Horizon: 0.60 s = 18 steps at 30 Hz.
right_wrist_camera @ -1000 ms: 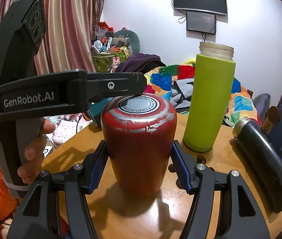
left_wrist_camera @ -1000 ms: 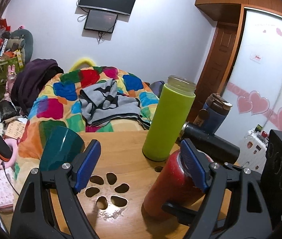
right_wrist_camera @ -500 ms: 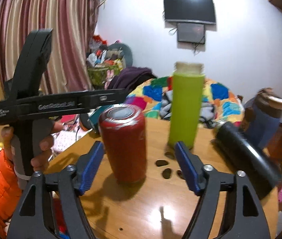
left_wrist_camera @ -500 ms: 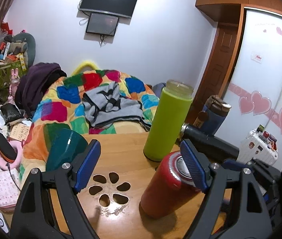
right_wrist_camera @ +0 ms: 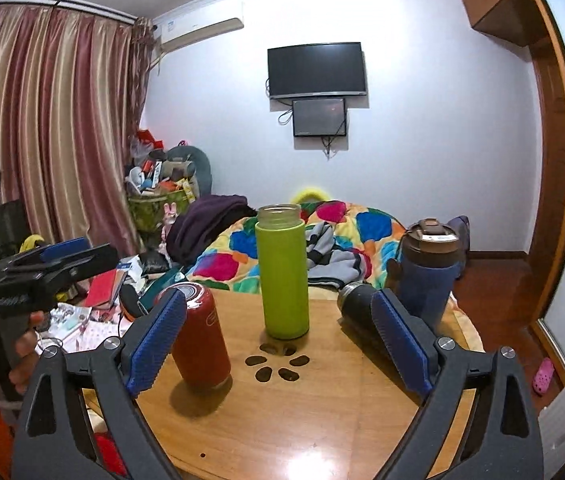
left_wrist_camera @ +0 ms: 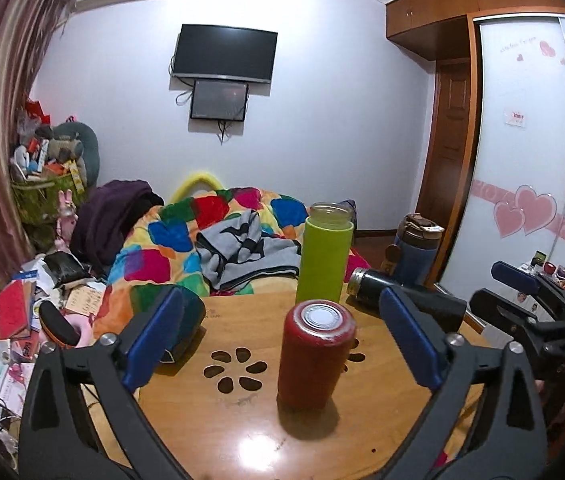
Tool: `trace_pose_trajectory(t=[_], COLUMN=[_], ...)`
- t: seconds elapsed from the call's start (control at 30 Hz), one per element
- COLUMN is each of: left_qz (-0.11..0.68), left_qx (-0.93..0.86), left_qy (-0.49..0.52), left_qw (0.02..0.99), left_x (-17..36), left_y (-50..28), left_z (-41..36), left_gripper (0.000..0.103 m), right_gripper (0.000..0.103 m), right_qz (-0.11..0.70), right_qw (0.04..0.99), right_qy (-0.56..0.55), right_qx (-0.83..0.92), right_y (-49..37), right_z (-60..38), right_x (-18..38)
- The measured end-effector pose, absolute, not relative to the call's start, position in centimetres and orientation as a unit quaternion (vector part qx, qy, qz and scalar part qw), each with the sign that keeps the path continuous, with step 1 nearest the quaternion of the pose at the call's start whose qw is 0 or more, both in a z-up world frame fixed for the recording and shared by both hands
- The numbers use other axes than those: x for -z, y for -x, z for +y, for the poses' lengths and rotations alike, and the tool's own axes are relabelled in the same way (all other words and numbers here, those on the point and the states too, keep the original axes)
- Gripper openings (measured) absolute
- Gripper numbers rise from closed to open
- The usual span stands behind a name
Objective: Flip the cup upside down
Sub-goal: 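Open the right gripper while the left gripper releases the cup and withdraws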
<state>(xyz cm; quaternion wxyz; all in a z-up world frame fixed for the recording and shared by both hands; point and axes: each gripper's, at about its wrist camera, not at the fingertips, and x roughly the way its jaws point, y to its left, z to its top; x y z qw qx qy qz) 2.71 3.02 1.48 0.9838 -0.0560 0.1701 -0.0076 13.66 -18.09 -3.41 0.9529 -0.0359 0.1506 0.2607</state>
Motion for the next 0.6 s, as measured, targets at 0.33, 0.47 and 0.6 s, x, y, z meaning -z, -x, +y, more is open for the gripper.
trace_pose_trajectory(t=[0.33,0.47,0.6], left_qz=[0.183,0.186,0.183], left_qx=[0.001,0.001,-0.001], left_qy=[0.055,0.055,0.049], left_qw=[0.982,0.981,0.982], left_x=[0.0,0.3,0.3], left_y=[-1.9,-1.8,-1.7], left_z=[1.3,1.1,0.7], left_gripper=[0.103,0.103,0.103], right_gripper=[0.103,0.103,0.103], right_qz=[0.164,0.167,0.166], right_qw=[0.955,0.956,0.956], right_qy=[0.016,0.015,0.013], right_qx=[-0.245,-0.241,-0.242], right_y=[-13.2,-13.3,-13.3], right_z=[-19.3,-19.5,-19.5], right_x=[4.6,4.7,4.6])
